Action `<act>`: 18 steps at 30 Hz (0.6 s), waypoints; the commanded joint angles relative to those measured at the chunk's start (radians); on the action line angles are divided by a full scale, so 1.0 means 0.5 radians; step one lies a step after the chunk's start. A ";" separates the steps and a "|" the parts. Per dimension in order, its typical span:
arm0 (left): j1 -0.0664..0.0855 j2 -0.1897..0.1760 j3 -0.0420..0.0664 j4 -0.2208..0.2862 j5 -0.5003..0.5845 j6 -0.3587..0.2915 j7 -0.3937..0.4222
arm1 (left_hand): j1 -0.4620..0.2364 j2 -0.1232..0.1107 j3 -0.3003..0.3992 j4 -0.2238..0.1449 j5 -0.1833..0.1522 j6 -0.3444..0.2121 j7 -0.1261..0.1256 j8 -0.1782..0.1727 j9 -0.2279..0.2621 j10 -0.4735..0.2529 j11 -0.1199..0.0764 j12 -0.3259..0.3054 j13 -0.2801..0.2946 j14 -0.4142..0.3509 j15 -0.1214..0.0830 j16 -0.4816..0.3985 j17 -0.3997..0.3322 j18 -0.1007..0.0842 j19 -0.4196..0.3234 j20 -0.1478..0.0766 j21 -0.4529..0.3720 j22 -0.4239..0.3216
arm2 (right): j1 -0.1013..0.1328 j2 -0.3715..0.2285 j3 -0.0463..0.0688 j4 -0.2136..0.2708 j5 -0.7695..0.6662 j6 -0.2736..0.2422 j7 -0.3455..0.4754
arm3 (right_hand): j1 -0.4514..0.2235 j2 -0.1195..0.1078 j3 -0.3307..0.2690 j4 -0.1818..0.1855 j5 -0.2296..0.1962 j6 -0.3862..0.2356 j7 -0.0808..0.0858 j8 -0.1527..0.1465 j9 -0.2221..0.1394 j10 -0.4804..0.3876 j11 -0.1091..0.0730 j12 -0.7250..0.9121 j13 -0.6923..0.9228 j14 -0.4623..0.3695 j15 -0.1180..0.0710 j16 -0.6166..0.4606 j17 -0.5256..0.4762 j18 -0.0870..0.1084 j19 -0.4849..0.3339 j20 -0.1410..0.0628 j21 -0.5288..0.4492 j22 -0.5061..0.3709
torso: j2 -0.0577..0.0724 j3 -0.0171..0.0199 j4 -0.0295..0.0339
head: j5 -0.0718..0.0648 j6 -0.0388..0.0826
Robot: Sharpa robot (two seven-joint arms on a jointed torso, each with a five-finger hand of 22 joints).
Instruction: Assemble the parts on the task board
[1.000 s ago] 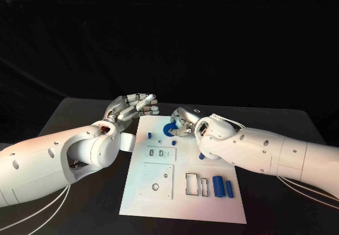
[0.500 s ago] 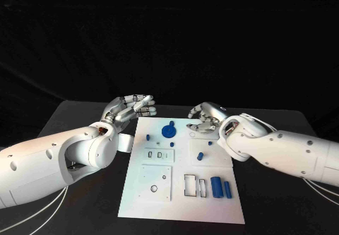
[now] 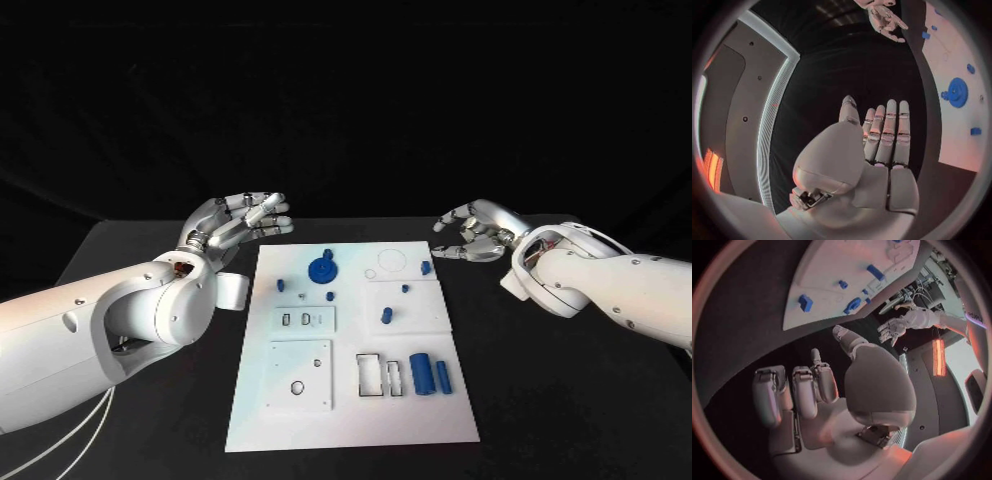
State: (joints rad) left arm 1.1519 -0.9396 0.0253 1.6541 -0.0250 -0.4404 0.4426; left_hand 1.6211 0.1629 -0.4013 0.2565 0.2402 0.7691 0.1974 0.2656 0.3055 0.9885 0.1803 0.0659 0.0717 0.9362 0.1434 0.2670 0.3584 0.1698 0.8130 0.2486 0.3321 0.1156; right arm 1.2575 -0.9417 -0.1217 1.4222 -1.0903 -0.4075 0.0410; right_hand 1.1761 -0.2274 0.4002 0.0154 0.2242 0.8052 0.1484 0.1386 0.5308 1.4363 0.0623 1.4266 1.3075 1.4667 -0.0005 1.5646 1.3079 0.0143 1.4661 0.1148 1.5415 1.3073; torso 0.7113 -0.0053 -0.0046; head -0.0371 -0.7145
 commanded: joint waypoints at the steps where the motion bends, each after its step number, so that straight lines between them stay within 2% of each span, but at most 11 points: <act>1: 0.000 0.006 0.001 -0.013 -0.006 0.051 0.033 | 0.020 0.002 -0.008 0.001 0.011 0.013 0.042 0.007 0.003 0.002 -0.009 0.010 0.003 -0.011 -0.004 -0.009 0.002 0.024 -0.009 0.004 -0.009 -0.003 | -0.019 -0.012 -0.002 -0.032 -0.004 0.125 0.110 | 0.021 0.000 -0.009 -0.004 -0.014 0.004 -0.014 0.002 -0.003 0.004 -0.015 0.001 0.223 0.208 -0.013 0.012 0.526 -0.006 0.152 -0.017 -0.007 0.475 | -0.003 0.0167 -0.009 | -0.017 -0.003; 4: -0.001 0.006 0.000 -0.022 -0.006 0.054 0.033 | 0.020 0.002 -0.008 0.001 0.011 0.013 0.042 0.007 0.003 0.002 -0.009 0.010 0.003 -0.011 -0.004 -0.009 0.002 0.024 -0.009 0.004 -0.009 -0.003 | -0.039 -0.013 -0.003 -0.066 -0.029 0.144 0.122 | 0.028 0.002 -0.011 -0.007 -0.016 0.005 -0.016 0.003 -0.006 0.005 -0.017 0.001 0.223 0.208 -0.016 0.012 0.526 -0.007 0.152 -0.020 -0.007 0.475 | -0.001 0.0230 -0.009 | -0.026 -0.005; 7: -0.002 0.007 0.000 -0.028 -0.006 0.056 0.033 | 0.022 0.003 -0.009 0.000 0.011 0.015 0.041 0.008 0.004 0.004 -0.010 0.010 0.003 -0.010 -0.005 -0.009 0.003 0.024 -0.009 0.003 -0.009 -0.003 | -0.061 0.002 -0.003 -0.097 -0.049 0.154 0.135 | 0.051 0.010 -0.009 -0.017 -0.002 0.013 -0.021 0.007 -0.012 0.008 -0.022 0.004 0.227 0.208 -0.022 0.012 0.526 -0.007 0.152 -0.027 -0.007 0.475 | 0.000 0.0254 -0.009 | -0.022 -0.006; 14: -0.003 0.010 0.000 -0.035 -0.006 0.056 0.031 | 0.022 0.003 -0.010 0.000 0.011 0.014 0.042 0.008 0.004 0.004 -0.009 0.010 0.003 -0.009 -0.006 -0.009 0.004 0.024 -0.009 0.003 -0.009 -0.004 | -0.094 0.068 -0.004 -0.176 -0.083 0.164 0.145 | 0.094 0.031 0.029 -0.041 0.063 0.052 -0.028 0.027 -0.029 0.019 -0.028 0.014 0.237 0.208 -0.029 0.012 0.526 -0.010 0.161 -0.037 0.003 0.484 | 0.006 0.0262 -0.003 | -0.006 -0.014; 18: -0.003 0.013 0.000 -0.034 -0.006 0.058 0.030 | 0.023 0.003 -0.011 0.000 0.011 0.014 0.043 0.008 0.004 0.005 -0.008 0.010 0.003 -0.009 -0.006 -0.009 0.004 0.024 -0.009 0.003 -0.009 -0.004 | -0.101 0.119 -0.004 -0.215 -0.092 0.173 0.143 | 0.109 0.036 0.058 -0.054 0.081 0.070 -0.031 0.032 -0.039 0.025 -0.031 0.019 0.242 0.208 -0.032 0.012 0.526 -0.011 0.164 -0.040 0.005 0.486 | 0.012 0.0268 0.008 | -0.011 -0.015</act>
State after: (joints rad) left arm 1.1503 -0.9353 0.0248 1.6353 -0.0250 -0.4317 0.4441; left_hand 1.6211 0.1629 -0.4013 0.2565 0.2402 0.7687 0.1978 0.2655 0.3065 0.9884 0.1804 0.0659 0.0716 0.9362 0.1434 0.2670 0.3593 0.1698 0.8130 0.2486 0.3321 0.1148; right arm 1.2086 -0.8883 -0.1236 1.3190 -1.1130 -0.3482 0.0959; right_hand 1.2209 -0.2116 0.4213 -0.0112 0.2615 0.8328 0.1321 0.1507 0.5131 1.4470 0.0516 1.4308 1.3074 1.4666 -0.0077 1.5646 1.3078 0.0142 1.4663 0.0997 1.5415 1.3079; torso 0.7145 0.0072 -0.0047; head -0.0413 -0.7211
